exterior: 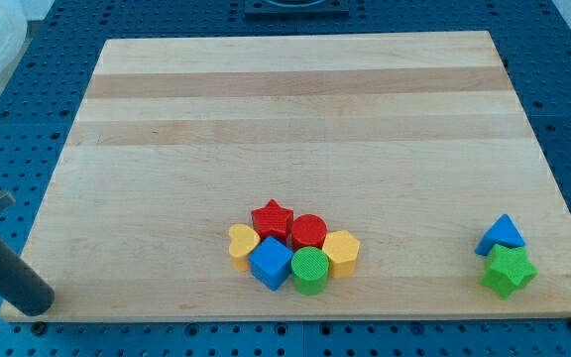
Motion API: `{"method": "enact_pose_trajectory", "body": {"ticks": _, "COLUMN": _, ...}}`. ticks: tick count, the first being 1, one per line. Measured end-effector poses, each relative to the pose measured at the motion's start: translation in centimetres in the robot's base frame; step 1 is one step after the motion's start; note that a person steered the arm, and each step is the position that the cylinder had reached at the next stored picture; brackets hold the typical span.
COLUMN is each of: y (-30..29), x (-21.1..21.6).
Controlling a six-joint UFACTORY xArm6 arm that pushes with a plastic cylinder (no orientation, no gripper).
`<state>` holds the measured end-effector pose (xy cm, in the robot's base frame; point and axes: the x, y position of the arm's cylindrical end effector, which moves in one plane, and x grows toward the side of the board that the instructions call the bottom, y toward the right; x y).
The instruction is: Point your arm at the green circle
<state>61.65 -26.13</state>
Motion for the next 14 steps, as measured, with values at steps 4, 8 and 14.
{"method": "enact_pose_trajectory", "body": {"ticks": 4, "y": 0.4, "x": 0.1}}
{"method": "enact_pose_trajectory", "body": {"ticks": 8, "y": 5.2, "x": 0.2}}
{"method": "enact_pose_trajectory", "body": {"ticks": 14, "y": 16.6, "x": 0.2}}
